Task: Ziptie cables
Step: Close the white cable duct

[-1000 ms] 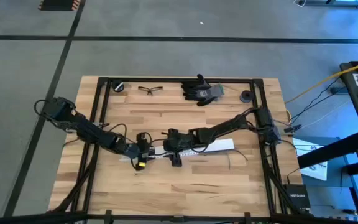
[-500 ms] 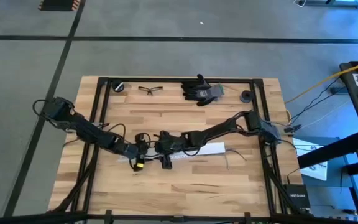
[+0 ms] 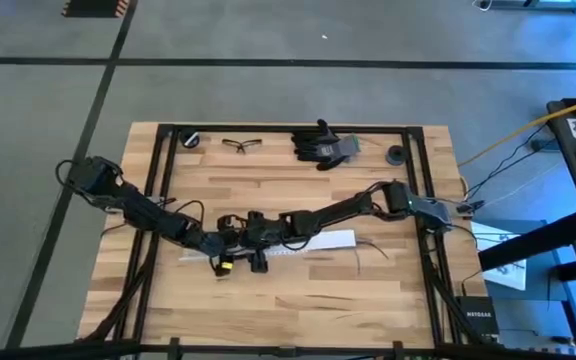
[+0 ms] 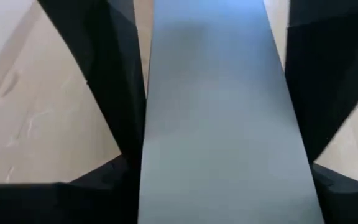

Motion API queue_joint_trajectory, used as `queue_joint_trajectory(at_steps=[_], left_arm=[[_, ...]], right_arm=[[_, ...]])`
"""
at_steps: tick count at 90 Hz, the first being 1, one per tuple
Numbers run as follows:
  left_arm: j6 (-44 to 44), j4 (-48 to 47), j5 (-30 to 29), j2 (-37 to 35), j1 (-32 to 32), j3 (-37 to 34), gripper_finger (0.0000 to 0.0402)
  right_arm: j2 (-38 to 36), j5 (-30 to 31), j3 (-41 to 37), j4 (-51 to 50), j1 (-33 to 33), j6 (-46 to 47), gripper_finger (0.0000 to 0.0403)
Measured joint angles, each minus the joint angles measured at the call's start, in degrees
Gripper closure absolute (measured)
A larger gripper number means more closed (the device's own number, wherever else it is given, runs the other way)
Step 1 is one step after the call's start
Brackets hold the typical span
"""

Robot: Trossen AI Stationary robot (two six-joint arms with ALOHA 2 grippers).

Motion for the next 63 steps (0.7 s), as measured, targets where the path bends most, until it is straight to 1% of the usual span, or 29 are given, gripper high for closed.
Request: queue_joint_trajectory(at_steps=[6, 11, 23, 30, 45, 54, 63], left_arm=[[-0.39, 0.00, 0.31, 0.00, 0.31, 0.02, 0.0163], [-1.60, 0.02, 1.75, 0.00, 1.17, 0.05, 0.0156], [-0.41, -1.60, 6.80, -0.76, 3.61, 0.95, 0.0131], [0.09, -7.38, 8.23, -2.55, 4.22, 3.13, 0.0123], [3.00, -23.43, 7.42, -12.03, 4.00, 8.31, 0.0120], [2.37, -30.49, 6.24, -18.96, 2.80, 9.12, 0.0119], [0.52, -39.03, 2.97, -23.95, 0.45, 8.85, 0.0119]], right_arm=[[-0.02, 0.02, 0.00, -0.11, 0.00, -0.03, 0.0131], [-0.05, 0.18, 0.00, -0.56, 0.00, -0.04, 0.0126], [-0.33, -0.03, 0.07, -2.41, 0.02, -0.05, 0.0120], [-0.86, 0.22, 0.11, -4.48, 0.07, -0.24, 0.0120], [-3.31, 0.94, -0.04, -9.82, 0.04, -1.54, 0.0119], [-3.63, 0.93, -0.39, -11.29, -0.02, -2.58, 0.0119], [-3.67, 0.92, -0.37, -10.84, -0.07, -2.58, 0.0119]])
